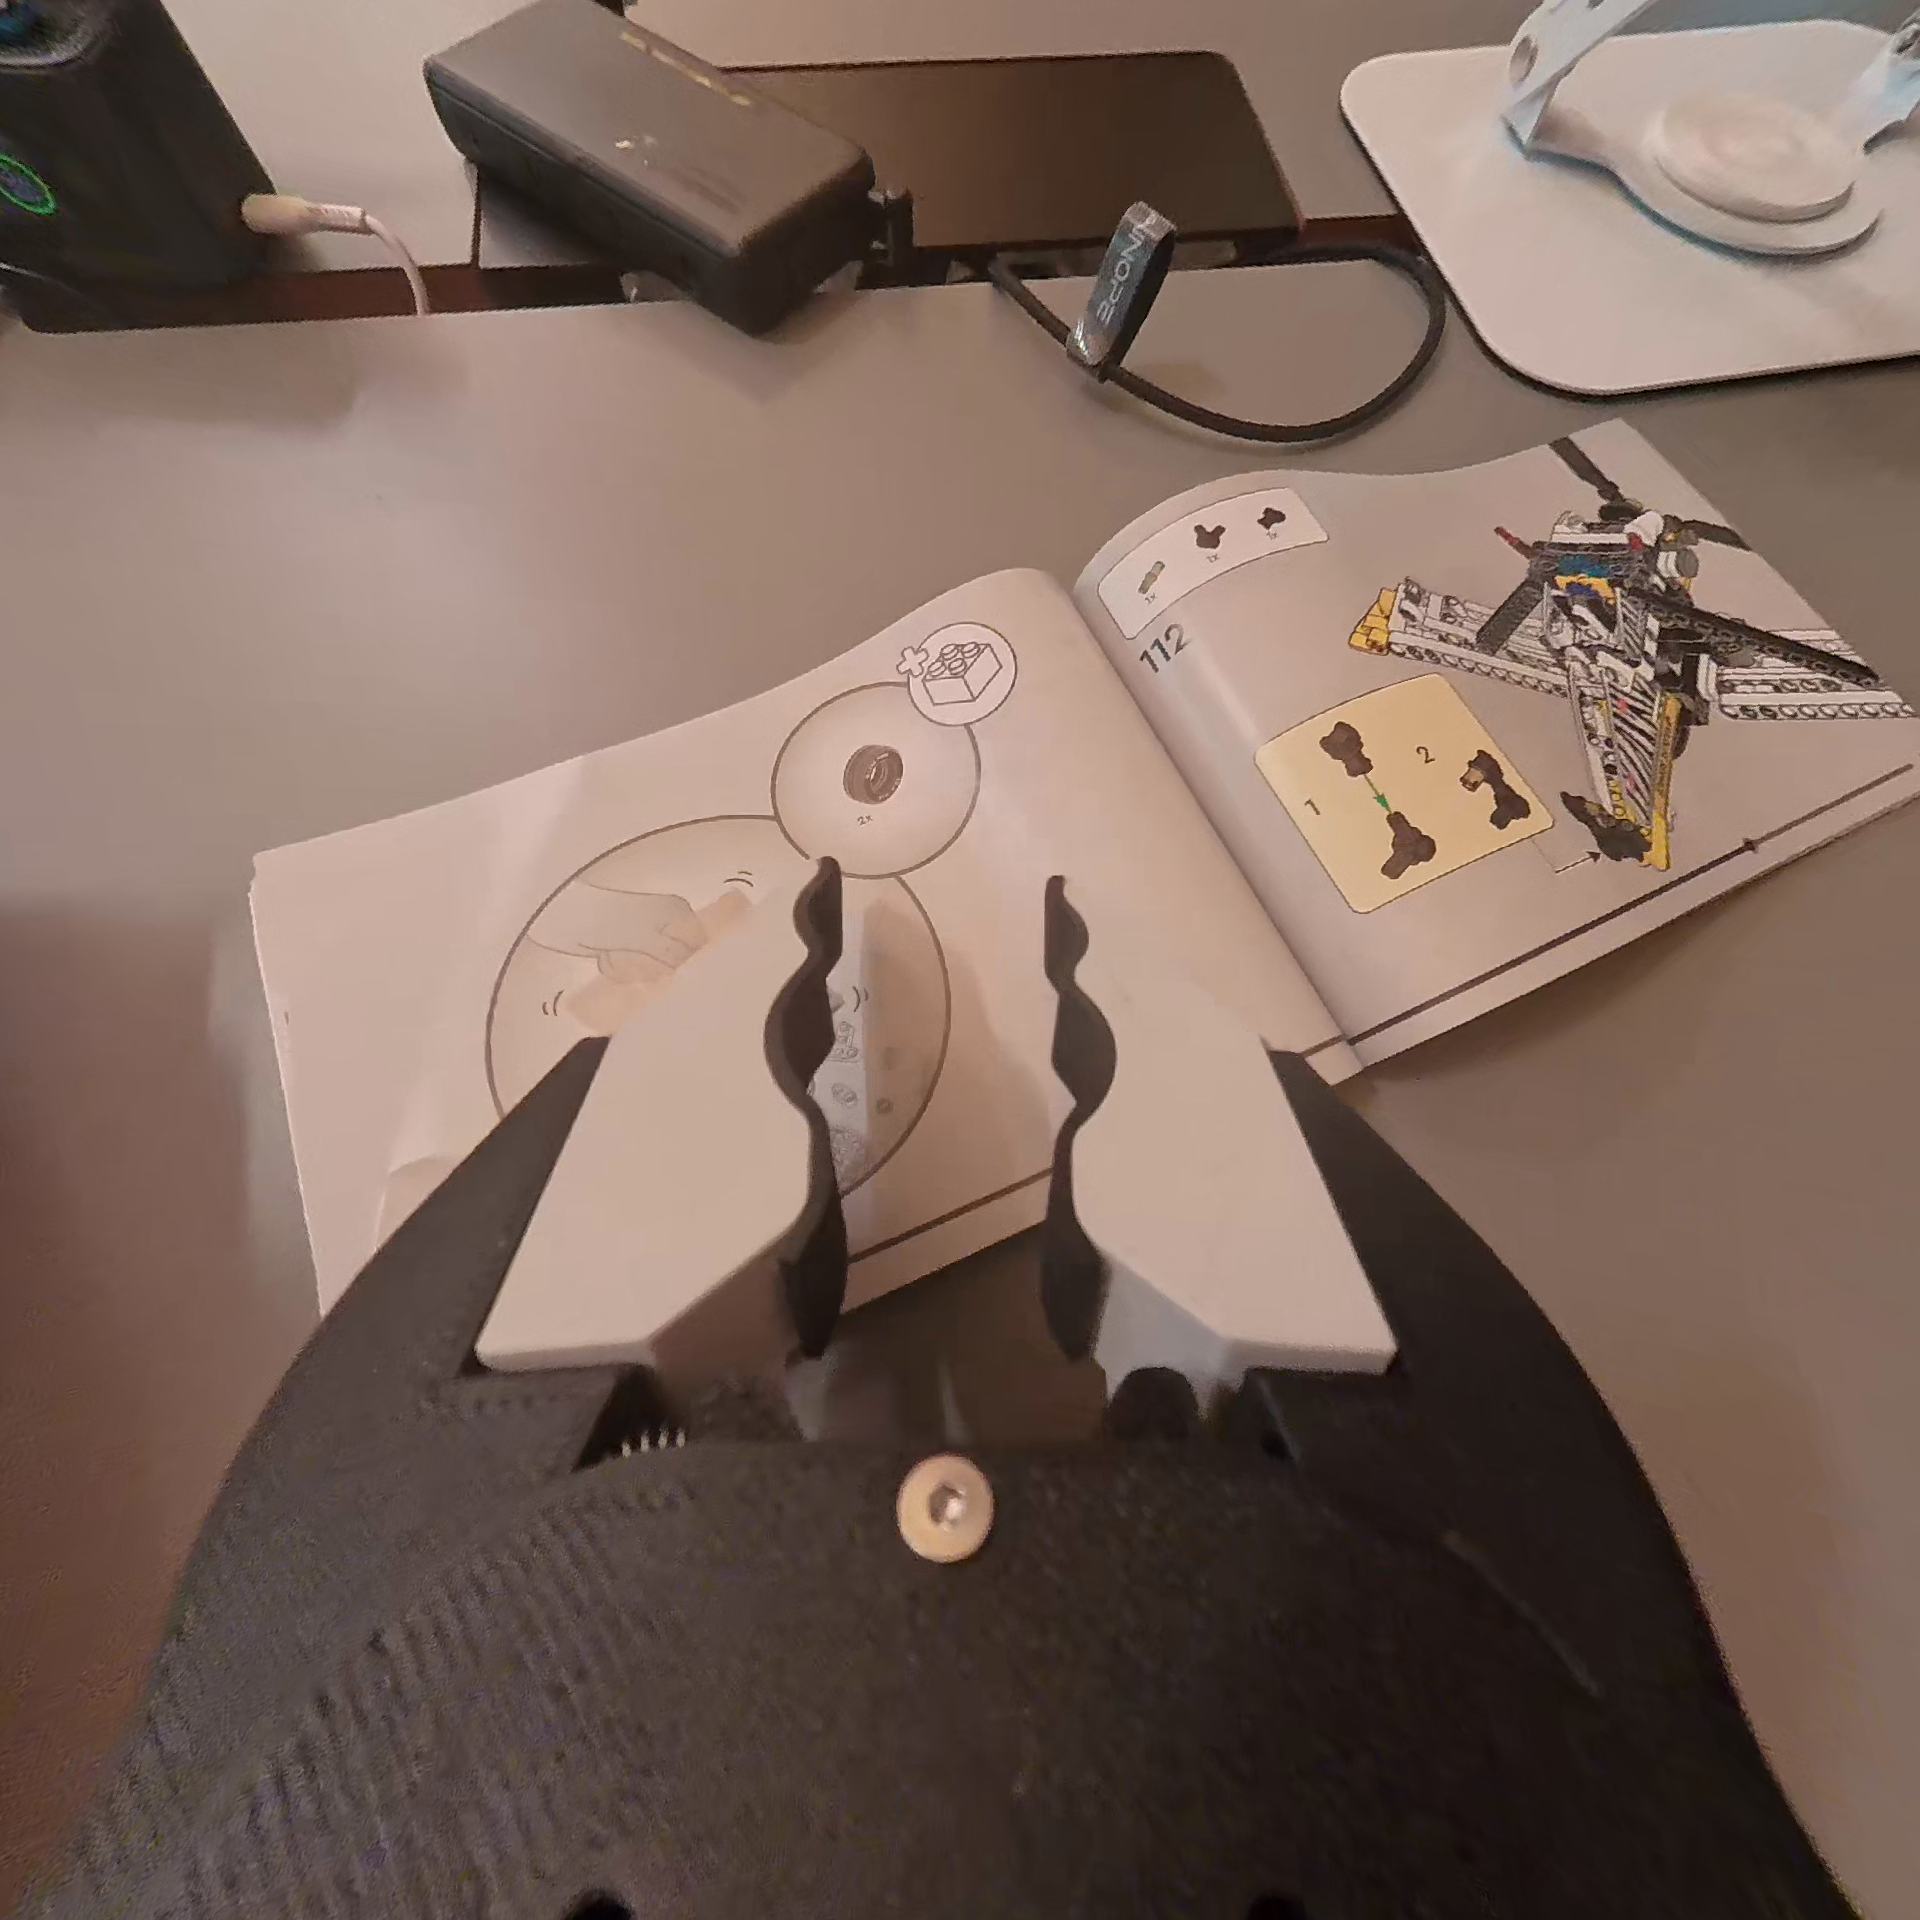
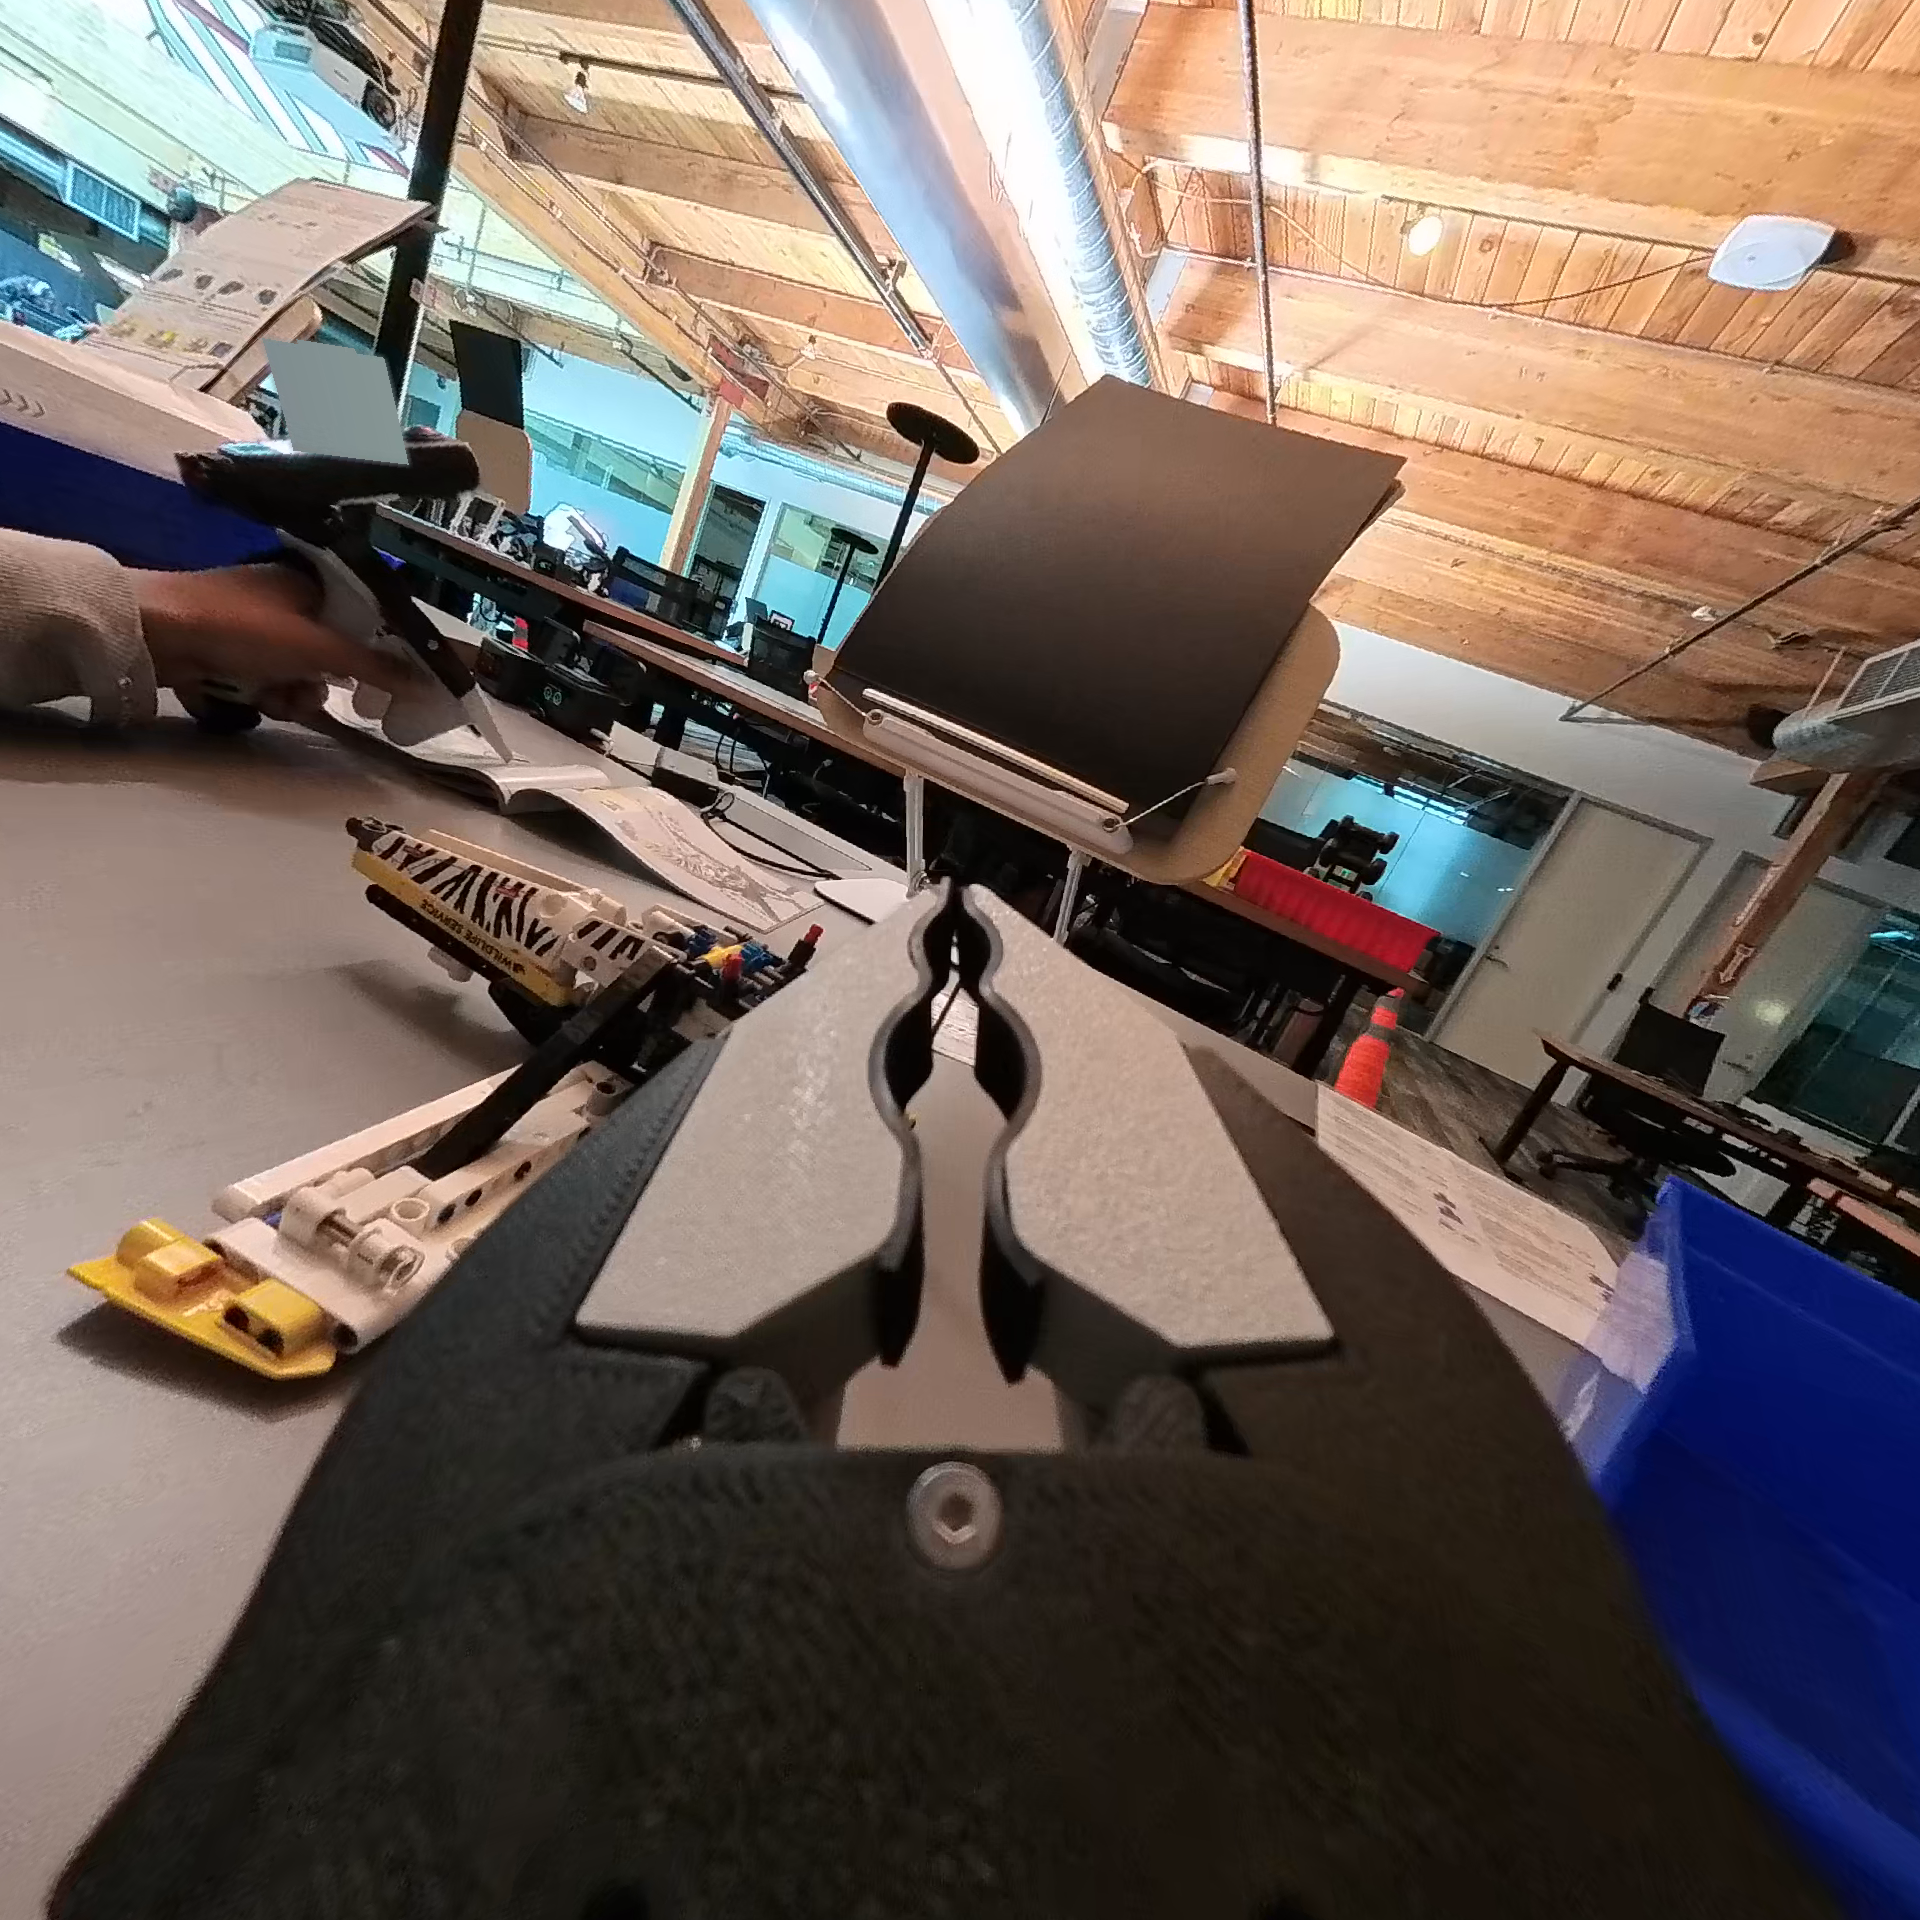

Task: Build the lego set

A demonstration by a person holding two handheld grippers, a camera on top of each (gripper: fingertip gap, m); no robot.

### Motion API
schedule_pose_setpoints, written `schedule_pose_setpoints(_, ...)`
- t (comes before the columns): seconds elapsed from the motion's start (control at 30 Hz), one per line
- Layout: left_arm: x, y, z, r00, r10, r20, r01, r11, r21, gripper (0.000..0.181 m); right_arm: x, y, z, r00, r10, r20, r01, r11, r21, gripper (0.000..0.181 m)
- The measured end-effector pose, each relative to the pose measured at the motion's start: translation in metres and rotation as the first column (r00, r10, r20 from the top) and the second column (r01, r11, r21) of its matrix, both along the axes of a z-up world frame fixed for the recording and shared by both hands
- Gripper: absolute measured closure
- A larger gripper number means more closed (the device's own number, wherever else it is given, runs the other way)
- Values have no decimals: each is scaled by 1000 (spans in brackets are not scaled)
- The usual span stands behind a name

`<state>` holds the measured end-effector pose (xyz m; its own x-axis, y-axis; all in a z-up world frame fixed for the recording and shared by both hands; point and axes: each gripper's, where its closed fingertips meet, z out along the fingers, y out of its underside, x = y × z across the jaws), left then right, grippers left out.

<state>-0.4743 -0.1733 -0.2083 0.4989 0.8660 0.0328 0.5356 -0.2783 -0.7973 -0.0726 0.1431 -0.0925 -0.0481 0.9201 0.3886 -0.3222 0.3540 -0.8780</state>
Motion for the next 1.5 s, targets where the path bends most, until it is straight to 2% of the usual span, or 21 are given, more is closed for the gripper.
schedule_pose_setpoints(0.13,0,-3,10,999,-2,-54,2,1000,-11,140,0,0,0,1000,-1,-4,1,1000,-3,181)
schedule_pose_setpoints(0.33,7,-5,42,986,5,-166,4,999,54,139,0,4,2,1000,-11,-9,11,1000,-20,181)
schedule_pose_setpoints(0.43,58,22,59,986,-83,-142,115,964,241,133,-1,9,3,999,-31,-9,30,998,-46,181)
schedule_pose_setpoints(0.5,96,45,75,962,-117,-246,203,910,362,135,-2,14,5,999,-48,-11,47,996,-72,181)
schedule_pose_setpoints(0.53,112,57,73,947,-161,-276,251,910,330,137,-1,16,5,999,-50,-15,48,995,-85,181)
schedule_pose_setpoints(0.57,119,60,63,945,-178,-274,248,938,243,145,0,18,7,999,-50,-22,47,994,-101,181)
schedule_pose_setpoints(0.63,123,62,54,933,-177,-313,218,971,102,146,4,24,10,998,-52,-48,45,989,-140,181)
schedule_pose_setpoints(0.67,127,65,56,923,-179,-341,225,969,101,147,6,27,13,997,-50,-63,39,986,-163,181)
schedule_pose_setpoints(0.83,134,62,75,913,-138,-383,252,931,265,145,8,44,17,997,2,-80,-27,952,-306,181)
schedule_pose_setpoints(1.0,129,61,66,941,-149,-305,249,914,320,140,9,54,19,995,15,-97,-51,924,-378,181)
schedule_pose_setpoints(1.17,138,74,61,930,-221,-293,307,906,291,138,11,49,20,993,19,-115,-58,934,-352,181)
schedule_pose_setpoints(1.33,151,82,73,901,-238,-364,353,889,293,139,16,58,22,990,-27,-137,-29,921,-389,181)
schedule_pose_setpoints(1.5,155,90,68,897,-279,-342,379,884,273,131,-1,55,15,998,-39,-45,20,932,-362,181)
